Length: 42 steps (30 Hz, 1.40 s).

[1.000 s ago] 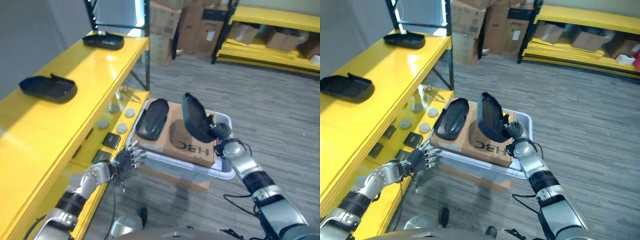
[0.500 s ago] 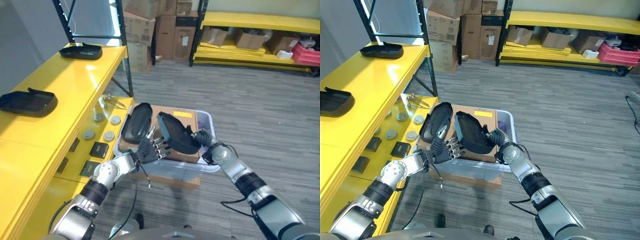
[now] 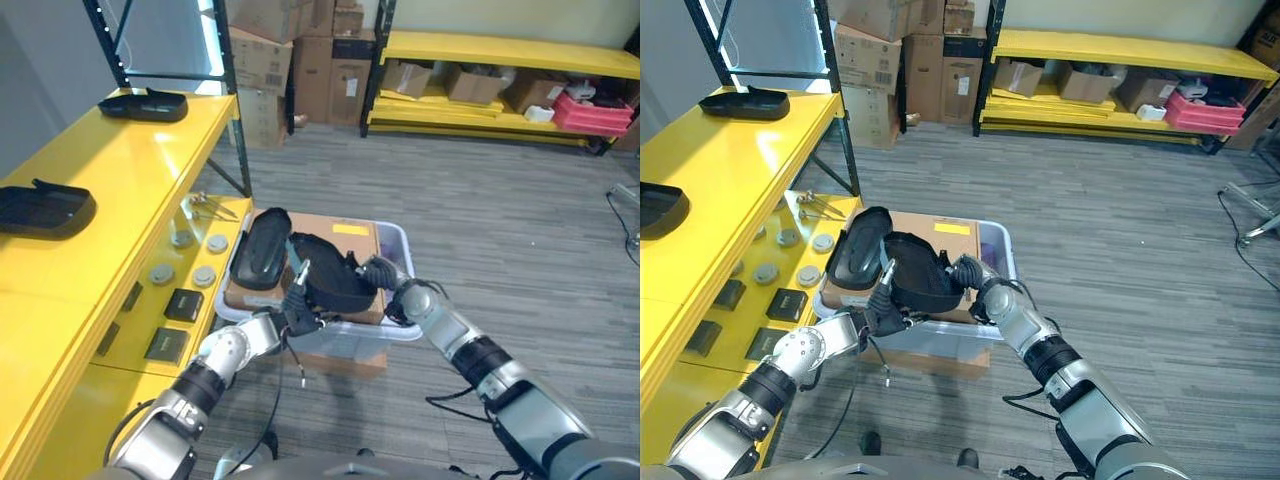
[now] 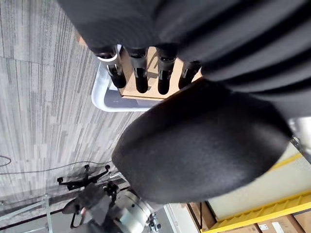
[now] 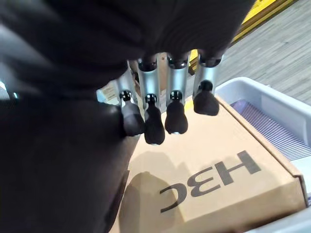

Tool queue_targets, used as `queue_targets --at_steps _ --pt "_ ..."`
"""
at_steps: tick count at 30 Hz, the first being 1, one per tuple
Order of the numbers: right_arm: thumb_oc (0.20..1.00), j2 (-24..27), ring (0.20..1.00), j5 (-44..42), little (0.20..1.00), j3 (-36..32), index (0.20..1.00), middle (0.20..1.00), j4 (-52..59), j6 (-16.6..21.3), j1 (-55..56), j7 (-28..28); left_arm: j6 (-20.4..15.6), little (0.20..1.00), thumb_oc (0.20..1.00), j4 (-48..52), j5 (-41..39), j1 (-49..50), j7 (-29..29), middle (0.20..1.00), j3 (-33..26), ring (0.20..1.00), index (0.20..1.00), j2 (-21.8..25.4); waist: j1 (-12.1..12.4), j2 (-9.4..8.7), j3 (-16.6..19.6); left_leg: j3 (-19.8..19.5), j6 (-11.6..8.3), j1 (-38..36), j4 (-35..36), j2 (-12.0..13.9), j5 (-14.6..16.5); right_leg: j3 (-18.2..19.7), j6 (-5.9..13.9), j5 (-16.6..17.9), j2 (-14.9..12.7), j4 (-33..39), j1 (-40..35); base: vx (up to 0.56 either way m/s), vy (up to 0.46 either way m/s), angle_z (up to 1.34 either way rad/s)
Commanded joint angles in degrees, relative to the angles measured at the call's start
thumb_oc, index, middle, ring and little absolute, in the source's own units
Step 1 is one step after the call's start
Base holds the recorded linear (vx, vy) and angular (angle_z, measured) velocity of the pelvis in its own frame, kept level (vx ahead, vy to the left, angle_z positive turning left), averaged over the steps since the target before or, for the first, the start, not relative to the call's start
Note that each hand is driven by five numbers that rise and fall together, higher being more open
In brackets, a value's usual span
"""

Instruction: Move parts from the plastic box to the shelf.

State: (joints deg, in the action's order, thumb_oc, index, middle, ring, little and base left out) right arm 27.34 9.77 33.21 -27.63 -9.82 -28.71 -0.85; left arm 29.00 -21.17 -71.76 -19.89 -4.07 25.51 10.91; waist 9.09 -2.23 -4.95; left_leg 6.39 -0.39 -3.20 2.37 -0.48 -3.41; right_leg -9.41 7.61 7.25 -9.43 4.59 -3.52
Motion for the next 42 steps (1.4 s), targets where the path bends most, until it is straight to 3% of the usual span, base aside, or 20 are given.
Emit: queue_targets --at_steps 1,7,10,11,15,28,32,40,42 --pt "0.2 -1.5 0.2 2.8 0.2 1.6 0.2 0.2 4.5 5.6 -8.0 -1.5 -2.7 1.0 1.0 -4.5 -0.7 -8.2 -0.7 1.0 3.2 1.0 1.0 -5.1 1.7 0.1 2.6 -5.4 -2.52 1.5 -0.2 2.6 3.1 -1.1 4.42 -7.0 -1.3 -4.9 -0.7 0.0 0.0 0.0" --pt "0.2 -2.9 0.2 3.5 0.2 4.0 0.2 0.2 5.0 5.2 -9.5 -3.4 -4.7 1.0 1.0 -4.8 1.5 -9.2 -0.4 1.0 3.9 1.0 1.0 -6.6 2.0 0.03 2.5 -5.4 -2.83 1.4 -0.1 2.8 3.1 -1.8 4.42 -6.9 -1.5 -4.5 -1.1 0.0 -0.005 -0.01" --pt "0.2 -3.6 0.2 3.6 0.2 4.3 0.2 0.2 5.0 4.6 -9.5 -3.3 -6.2 1.0 1.0 -4.1 7.6 -9.4 0.9 1.0 4.3 1.0 1.0 -6.6 2.2 0.08 2.4 -5.6 -2.93 1.3 0.1 2.9 2.9 -2.1 4.46 -6.8 -1.5 -4.4 -1.2 0.0 0.0 0.0" --pt "0.2 -3.7 0.2 3.2 0.2 4.4 0.2 0.2 5.1 4.4 -9.6 -3.3 -6.9 0.2 0.2 -4.2 10.1 -9.7 2.4 0.2 4.6 0.2 0.2 -6.3 2.1 0.12 2.3 -5.5 -2.99 1.1 0.3 2.9 2.9 -2.3 4.54 -6.9 -1.5 -4.4 -1.4 0.0 0.0 0.0" --pt "0.2 -4.1 0.2 2.7 0.2 4.3 0.2 0.2 4.7 3.9 -9.8 -3.2 -8.7 0.2 0.2 -2.7 12.5 -10.6 4.4 0.2 5.6 0.2 0.2 -6.0 2.0 0.45 2.2 -5.4 -3.12 0.9 0.6 3.0 2.7 -2.8 4.71 -6.8 -1.7 -4.5 -1.5 0.0 0.0 0.0" --pt "0.2 -5.7 0.2 0.5 0.2 3.7 0.2 0.2 2.7 2.7 -9.4 -1.3 -8.6 0.2 0.2 1.3 11.0 -11.2 3.8 0.2 5.9 0.2 0.2 -5.7 2.2 0.89 2.3 -5.3 -3.41 0.7 0.7 3.3 2.6 -3.9 4.7 -6.9 -2.0 -4.5 -2.0 0.0 0.0 0.0" --pt "0.2 -6.1 0.2 -2.3 0.2 3.6 0.2 0.2 2.4 2.3 -9.4 -0.1 -10.6 0.2 0.2 1.6 12.5 -11.2 4.5 0.2 6.3 0.2 0.2 -5.9 2.2 1.01 2.2 -5.3 -3.46 0.6 0.6 3.4 2.6 -4.2 4.68 -6.9 -2.1 -4.5 -2.1 0.0 0.0 0.0" --pt "0.2 -9.2 0.2 -15.6 0.2 0.9 0.2 0.2 3.2 -1.8 -9.5 5.1 -17.4 0.2 0.2 5.6 19.7 -12.8 0.9 0.2 6.3 0.2 0.2 -6.4 2.4 1.49 2.1 -5.4 -3.64 -0.1 0.8 3.6 2.7 -4.6 4.62 -7.1 -2.3 -4.6 -2.7 0.0 0.0 0.0" --pt "0.448 -10.0 0.448 -18.9 0.448 0.2 0.448 0.448 3.3 -2.0 -9.2 6.3 -18.0 0.2 0.2 6.9 20.0 -13.1 -0.3 0.2 5.7 0.2 0.2 -6.4 2.4 1.65 2.0 -5.3 -3.71 -0.2 0.8 3.7 2.6 -4.7 4.6 -7.1 -2.3 -4.6 -2.8 0.0 0.0 0.0"
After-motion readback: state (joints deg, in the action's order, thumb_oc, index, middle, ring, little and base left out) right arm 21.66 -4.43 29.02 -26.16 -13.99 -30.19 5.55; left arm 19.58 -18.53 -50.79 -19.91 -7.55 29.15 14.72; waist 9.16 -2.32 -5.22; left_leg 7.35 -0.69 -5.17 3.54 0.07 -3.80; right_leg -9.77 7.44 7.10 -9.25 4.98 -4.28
